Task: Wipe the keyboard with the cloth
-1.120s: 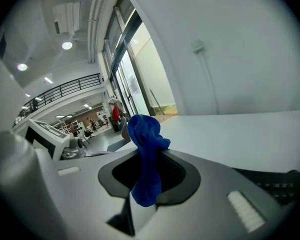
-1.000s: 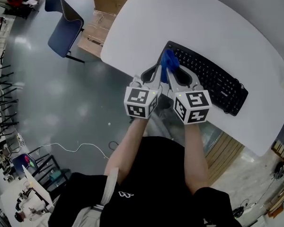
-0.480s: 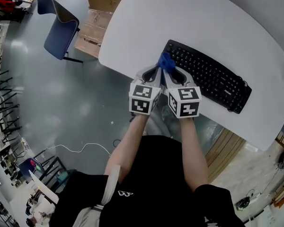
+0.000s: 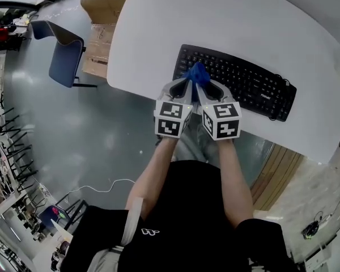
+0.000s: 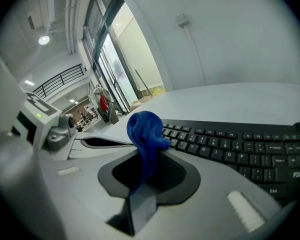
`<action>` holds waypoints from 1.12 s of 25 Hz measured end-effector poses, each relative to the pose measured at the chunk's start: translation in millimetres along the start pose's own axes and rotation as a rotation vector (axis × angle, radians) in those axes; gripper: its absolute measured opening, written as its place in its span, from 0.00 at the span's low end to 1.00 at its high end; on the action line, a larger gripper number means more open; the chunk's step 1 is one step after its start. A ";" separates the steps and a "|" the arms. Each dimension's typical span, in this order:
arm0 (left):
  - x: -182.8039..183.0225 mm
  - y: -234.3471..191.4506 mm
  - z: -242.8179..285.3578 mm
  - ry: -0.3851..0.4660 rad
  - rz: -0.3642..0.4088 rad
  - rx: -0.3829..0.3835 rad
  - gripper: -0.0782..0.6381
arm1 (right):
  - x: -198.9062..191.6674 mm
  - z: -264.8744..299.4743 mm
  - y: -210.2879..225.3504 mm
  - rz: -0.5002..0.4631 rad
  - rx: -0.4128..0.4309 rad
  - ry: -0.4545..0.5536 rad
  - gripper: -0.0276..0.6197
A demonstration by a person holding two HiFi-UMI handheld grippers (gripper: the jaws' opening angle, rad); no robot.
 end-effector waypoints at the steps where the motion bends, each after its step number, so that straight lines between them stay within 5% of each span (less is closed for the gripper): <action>1: 1.0 4.0 1.6 -0.002 0.004 -0.006 0.10 | -0.8 -2.8 3.1 0.003 -0.005 0.001 0.16; 28: 14.3 130.9 47.9 -0.058 0.186 -0.226 0.10 | -17.0 -101.0 95.7 0.093 -0.177 0.057 0.16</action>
Point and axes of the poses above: the fingertips, and each gripper's own axes: z forward along the fingers, y to its right, x out of its top, the point moved 5 cm from there along -z, backward along the fingers, and after that the axes turned 5 degrees about y, right-handed, at the moved point
